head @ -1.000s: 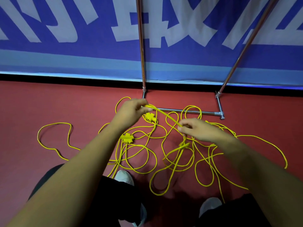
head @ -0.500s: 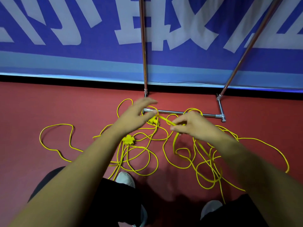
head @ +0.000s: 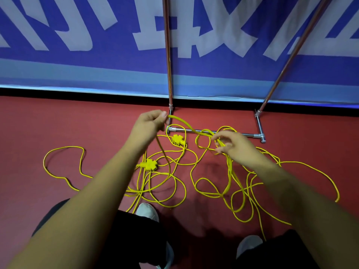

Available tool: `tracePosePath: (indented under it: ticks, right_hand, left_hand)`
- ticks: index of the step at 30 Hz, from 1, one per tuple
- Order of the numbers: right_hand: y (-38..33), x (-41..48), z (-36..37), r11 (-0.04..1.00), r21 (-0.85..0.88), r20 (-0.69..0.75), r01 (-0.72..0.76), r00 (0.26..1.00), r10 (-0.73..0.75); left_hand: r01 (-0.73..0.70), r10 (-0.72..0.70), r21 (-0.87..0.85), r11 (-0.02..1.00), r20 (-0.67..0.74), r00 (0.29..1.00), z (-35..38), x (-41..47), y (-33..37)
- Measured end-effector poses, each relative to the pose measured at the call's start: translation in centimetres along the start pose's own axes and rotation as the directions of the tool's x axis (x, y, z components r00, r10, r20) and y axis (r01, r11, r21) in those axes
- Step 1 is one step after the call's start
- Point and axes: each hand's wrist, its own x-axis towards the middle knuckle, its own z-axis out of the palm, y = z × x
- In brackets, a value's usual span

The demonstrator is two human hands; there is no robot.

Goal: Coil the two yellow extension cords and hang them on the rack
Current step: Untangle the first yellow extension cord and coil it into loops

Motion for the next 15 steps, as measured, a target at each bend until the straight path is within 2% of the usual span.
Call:
tracePosePath:
  ticks: [2,3,6,8,11,13,15]
  right_hand:
    - [-0.1,-0.3,-0.6,0.943,0.319,0.006,-0.090,0.996,0.093]
    - [-0.4,-0.3,-0.8,0.900,0.426,0.001,-0.092,0.995,0.101]
    - [-1.9,-0.4,-0.7,0.780,0.622,-0.012,-0.067,0.995,0.095]
    - [-2.7,-0.3,-0.6,0.714,0.696,-0.015,-0.077,0.993,0.121]
    - [-3.8,-0.2,-1.0,0.679,0.733,-0.039,-0.042,0.994,0.104]
    - [-4.4,-0.3,-1.2,0.636,0.771,-0.007,-0.032,0.998,0.059]
    - [-4.8,-0.8,-1.1,0.634,0.772,0.047,-0.049,0.999,0.019]
  left_hand:
    - [0.011,-0.011,0.177,0.984,-0.001,1.000,-1.6,0.4,-0.8]
    - [0.028,-0.027,0.234,0.972,-0.005,1.000,-2.0,0.5,-1.2]
    - [0.102,-0.115,0.350,0.931,0.016,0.993,-2.6,0.7,-1.5]
    - [0.139,-0.193,0.318,0.938,0.148,0.970,-2.4,0.7,-1.6]
    - [0.150,-0.271,0.328,0.933,0.364,0.891,-0.3,-0.3,-2.1]
    - [0.152,-0.259,0.274,0.950,0.411,0.874,1.7,-1.1,-2.2]
    - [0.168,-0.198,0.107,0.980,0.436,0.878,3.4,-1.5,-1.8]
